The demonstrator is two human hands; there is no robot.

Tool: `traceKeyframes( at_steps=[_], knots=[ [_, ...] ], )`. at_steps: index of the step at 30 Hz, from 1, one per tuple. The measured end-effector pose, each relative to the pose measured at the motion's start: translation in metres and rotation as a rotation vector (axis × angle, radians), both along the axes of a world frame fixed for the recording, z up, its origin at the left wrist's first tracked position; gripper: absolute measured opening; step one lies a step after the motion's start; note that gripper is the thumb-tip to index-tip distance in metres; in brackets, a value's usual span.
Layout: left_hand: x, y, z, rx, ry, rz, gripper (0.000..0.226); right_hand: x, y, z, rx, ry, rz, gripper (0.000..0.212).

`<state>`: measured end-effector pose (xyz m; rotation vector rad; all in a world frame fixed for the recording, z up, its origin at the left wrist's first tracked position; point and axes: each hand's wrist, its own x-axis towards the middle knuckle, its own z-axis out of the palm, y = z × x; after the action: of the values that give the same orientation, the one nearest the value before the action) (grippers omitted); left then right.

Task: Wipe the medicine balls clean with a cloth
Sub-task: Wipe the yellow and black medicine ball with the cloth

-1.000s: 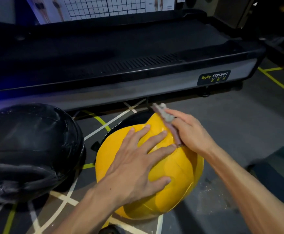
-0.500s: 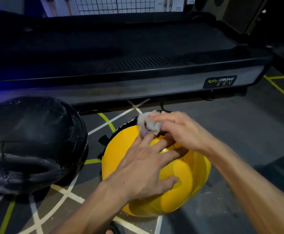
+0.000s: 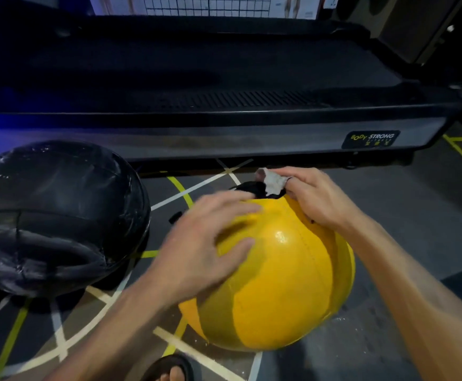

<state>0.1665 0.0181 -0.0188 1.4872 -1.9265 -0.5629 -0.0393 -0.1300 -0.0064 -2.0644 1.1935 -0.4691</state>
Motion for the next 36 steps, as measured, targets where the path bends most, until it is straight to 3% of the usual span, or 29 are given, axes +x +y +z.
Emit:
traceKeyframes(
  at_steps=[3,7,11,18,23,26,28,32,36],
  knots=[
    [0.016,0.007,-0.014,0.207,-0.032,0.133,0.093,-0.013,-0.007,-0.001,0.062,0.002,-0.034,0.040],
    [0.000,-0.003,-0.020,0.211,0.001,0.132,0.109,0.017,-0.006,0.009,-0.029,0.182,0.040,0.040],
    [-0.005,-0.003,-0.023,0.185,-0.020,0.212,0.099,0.039,0.047,0.010,-0.239,0.317,0.319,0.058],
    [0.011,-0.009,-0.034,0.223,-0.019,0.210,0.086,-0.048,0.109,-0.023,-0.446,0.063,0.455,0.043],
    [0.012,-0.015,-0.031,0.237,0.015,0.196,0.089,-0.070,0.114,-0.044,-0.580,-0.108,0.183,0.032],
    [0.008,-0.017,-0.032,0.216,0.000,0.195,0.087,-0.059,0.079,-0.026,-0.340,-0.258,-0.159,0.044],
    [0.007,-0.013,-0.035,0.220,-0.006,0.185,0.088,-0.049,0.047,-0.016,-0.223,-0.258,-0.282,0.042],
    [0.007,-0.018,-0.037,0.221,-0.020,0.226,0.085,-0.028,0.046,-0.011,-0.240,-0.165,-0.101,0.039],
    [0.018,-0.031,-0.036,0.229,-0.016,0.244,0.081,-0.030,0.114,-0.041,-0.478,-0.078,0.394,0.034]
  ],
)
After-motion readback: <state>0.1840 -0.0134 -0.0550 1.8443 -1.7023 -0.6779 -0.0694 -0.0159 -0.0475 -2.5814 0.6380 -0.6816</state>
